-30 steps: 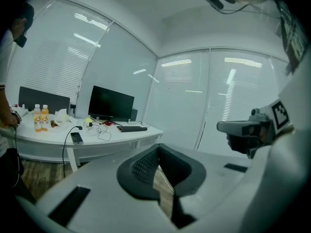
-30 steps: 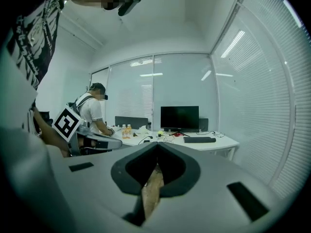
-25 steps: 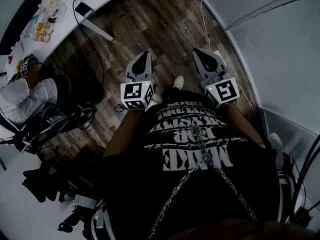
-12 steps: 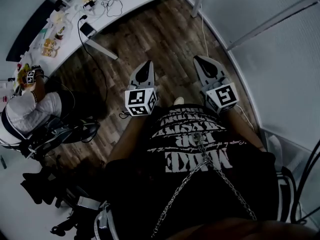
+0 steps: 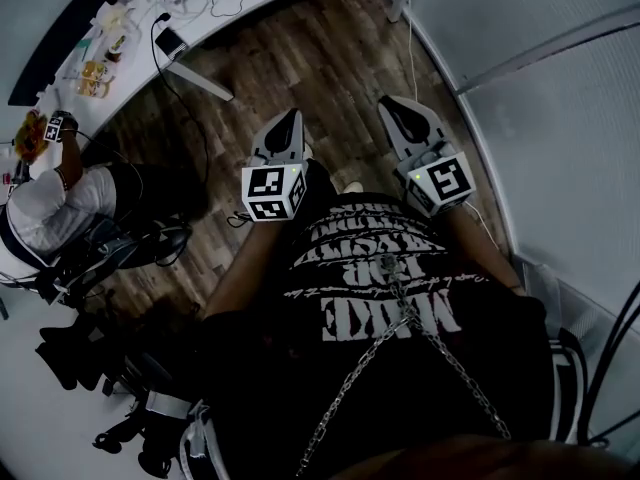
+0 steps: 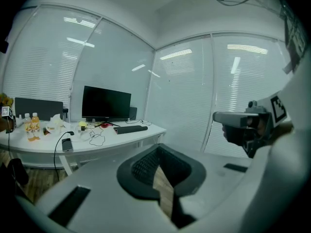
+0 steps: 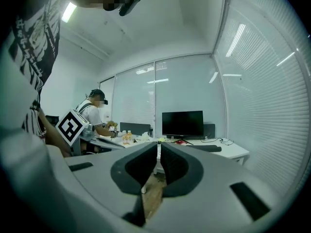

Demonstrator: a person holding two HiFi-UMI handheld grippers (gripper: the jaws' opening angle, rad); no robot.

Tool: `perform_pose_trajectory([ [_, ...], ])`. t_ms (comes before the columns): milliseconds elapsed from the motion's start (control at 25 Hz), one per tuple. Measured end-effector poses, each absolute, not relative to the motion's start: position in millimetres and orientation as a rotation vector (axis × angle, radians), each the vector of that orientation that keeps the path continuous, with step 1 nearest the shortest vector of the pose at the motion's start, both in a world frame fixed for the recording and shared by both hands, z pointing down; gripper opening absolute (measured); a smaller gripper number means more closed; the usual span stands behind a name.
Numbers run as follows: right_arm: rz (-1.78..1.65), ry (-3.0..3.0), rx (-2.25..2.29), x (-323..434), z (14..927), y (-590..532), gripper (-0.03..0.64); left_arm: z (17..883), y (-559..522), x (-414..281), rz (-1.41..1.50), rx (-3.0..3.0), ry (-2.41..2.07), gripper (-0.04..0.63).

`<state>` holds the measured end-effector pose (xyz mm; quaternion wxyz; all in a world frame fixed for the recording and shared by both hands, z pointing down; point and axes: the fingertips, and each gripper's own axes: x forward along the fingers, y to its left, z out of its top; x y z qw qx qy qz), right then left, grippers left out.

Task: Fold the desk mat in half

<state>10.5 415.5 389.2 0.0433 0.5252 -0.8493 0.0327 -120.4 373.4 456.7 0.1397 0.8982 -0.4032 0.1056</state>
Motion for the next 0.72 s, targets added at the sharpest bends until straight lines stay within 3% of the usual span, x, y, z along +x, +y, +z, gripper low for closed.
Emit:
perform_pose_trajectory([
  [440,0.125,-2.566,1.628,7,391,343,0.003,464,295,-114,0.328,2.605,-1.09,0.007],
  [560,0.131,-2.571,1.602,3,396,320,0.071,465,269,-111,0.332,2.615,-1.058,0.008],
  [720,0.166,-2.577,1.583,-9,393,286,0.071,462,238,-115,0.344,2.619,-1.033,0.008],
])
